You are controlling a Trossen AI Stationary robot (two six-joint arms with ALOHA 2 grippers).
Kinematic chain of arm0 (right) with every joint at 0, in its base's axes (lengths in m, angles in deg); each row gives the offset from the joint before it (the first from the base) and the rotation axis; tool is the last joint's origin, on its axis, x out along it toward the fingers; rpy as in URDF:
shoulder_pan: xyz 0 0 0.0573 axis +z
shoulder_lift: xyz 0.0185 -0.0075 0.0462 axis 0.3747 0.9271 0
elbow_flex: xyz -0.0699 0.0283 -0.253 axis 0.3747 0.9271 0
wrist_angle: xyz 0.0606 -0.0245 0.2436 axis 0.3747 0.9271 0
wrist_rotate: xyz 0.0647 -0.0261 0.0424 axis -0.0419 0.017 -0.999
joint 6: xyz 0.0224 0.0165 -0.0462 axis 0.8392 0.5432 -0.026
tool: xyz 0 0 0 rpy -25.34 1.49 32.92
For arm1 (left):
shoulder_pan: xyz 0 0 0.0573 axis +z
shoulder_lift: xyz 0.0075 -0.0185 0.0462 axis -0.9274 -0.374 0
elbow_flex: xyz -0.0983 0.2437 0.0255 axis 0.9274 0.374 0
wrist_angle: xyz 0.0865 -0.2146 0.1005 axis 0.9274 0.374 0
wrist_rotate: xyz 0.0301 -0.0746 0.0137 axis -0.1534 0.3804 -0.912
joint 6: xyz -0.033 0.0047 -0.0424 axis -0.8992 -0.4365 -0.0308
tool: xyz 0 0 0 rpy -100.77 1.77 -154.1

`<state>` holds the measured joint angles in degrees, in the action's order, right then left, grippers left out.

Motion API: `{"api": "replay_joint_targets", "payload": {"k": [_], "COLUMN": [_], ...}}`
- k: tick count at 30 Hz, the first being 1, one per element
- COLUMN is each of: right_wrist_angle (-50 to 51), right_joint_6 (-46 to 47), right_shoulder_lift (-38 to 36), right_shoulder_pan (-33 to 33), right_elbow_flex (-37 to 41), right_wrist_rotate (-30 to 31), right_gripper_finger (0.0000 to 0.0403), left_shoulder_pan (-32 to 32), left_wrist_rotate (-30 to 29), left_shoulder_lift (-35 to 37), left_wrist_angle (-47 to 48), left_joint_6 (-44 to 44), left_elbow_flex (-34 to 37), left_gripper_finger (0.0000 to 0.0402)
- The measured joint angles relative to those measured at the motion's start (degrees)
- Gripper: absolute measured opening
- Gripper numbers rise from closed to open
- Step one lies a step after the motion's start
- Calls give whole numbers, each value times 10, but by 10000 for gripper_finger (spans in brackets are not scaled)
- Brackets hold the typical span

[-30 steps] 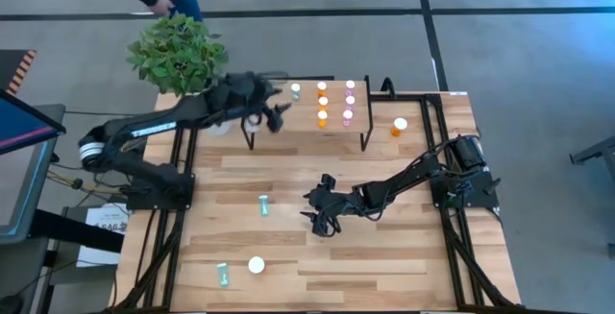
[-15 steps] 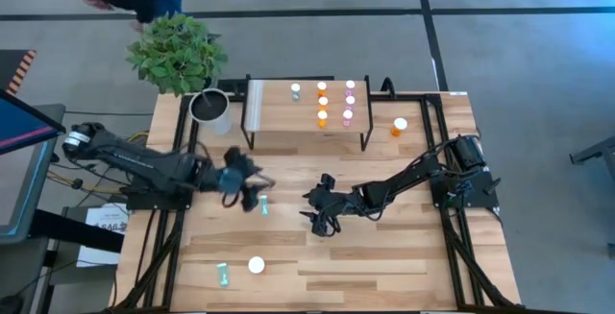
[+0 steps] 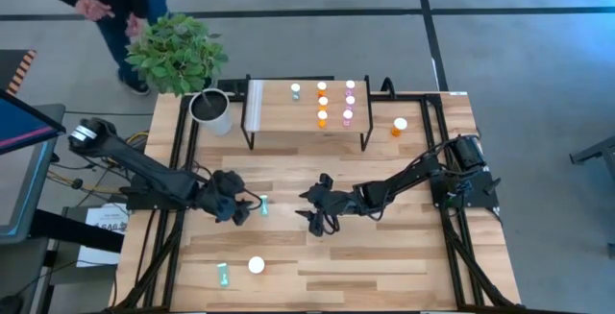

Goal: Pick and place medicine bottles onto shelf by color
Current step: Put the top blue pill bottle on the shelf aligned with the other blue pill bottle

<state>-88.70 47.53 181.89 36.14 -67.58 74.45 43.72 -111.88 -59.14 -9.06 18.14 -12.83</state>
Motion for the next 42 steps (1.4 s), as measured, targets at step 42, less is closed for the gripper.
{"api": "replay_joint_targets", "payload": {"k": [42], "right_wrist_angle": [86], "right_joint_6": [239], "right_shoulder_lift": [6], "right_shoulder_pan": [31], "right_elbow_flex": [0], "right_wrist_rotate": [74], "right_gripper_finger": [270], "left_shoulder_pan": [48], "left_wrist_rotate": [73], "left_shoulder_lift": [-192], "left_wrist_angle": [-254], "left_joint_6": [162], "left_elbow_flex": [-52], "left_gripper_finger": [232]}}
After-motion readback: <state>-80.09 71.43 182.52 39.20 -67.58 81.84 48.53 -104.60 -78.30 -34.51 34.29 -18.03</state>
